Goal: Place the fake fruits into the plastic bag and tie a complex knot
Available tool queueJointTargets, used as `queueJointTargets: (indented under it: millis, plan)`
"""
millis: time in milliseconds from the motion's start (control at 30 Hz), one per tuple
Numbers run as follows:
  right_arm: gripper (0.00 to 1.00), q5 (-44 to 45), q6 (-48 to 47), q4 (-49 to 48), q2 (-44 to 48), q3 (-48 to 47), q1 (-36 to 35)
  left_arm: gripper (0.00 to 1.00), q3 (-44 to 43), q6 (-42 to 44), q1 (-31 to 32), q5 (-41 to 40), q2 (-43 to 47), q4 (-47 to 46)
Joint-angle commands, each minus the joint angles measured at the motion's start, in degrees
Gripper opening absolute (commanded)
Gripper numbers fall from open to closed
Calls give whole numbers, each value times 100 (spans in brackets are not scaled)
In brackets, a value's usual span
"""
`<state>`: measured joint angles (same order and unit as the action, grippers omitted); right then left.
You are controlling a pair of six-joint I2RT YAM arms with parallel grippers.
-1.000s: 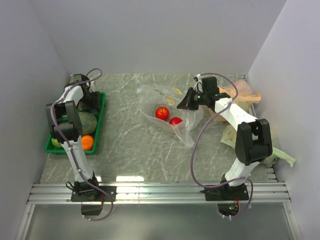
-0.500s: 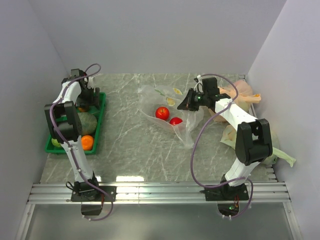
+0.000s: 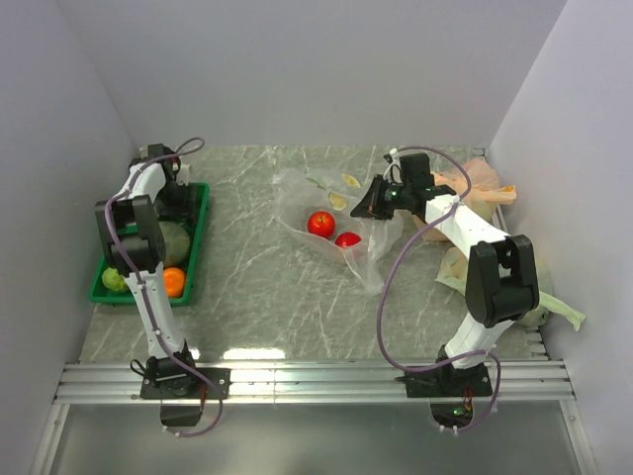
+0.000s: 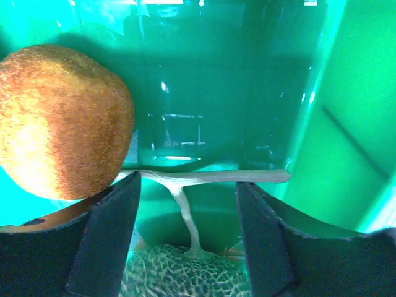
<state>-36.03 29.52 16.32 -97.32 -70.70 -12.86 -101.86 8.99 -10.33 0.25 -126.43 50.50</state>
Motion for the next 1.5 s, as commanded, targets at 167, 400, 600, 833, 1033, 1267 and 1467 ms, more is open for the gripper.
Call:
queueJointTargets:
  millis: [167,400,600,833,1033,1267,1467]
  plan:
    - [0,-9,-34,-67,20,-129,56,19,0,-47,48,387,-338,-382]
    - [0,8,-69,-50,55,-155,56,0,88,-179,49,783,13,-708]
    - [0,-18,-51,-85,90,-137,56,0,166,-108,-39,1442,917,-857]
    - [0,-53,-25,-120,134,-129,56,0,439,-161,-127,1838,1656,-954]
    - [0,-62,-51,-94,161,-164,56,0,396,-118,-242,1953,1833,-849]
    - [0,-79,-34,-146,161,-111,47,51,245,506,-40,1592,1376,-392]
    - [0,-71,-51,-111,134,-129,65,48,-77,1428,48,1496,814,-287]
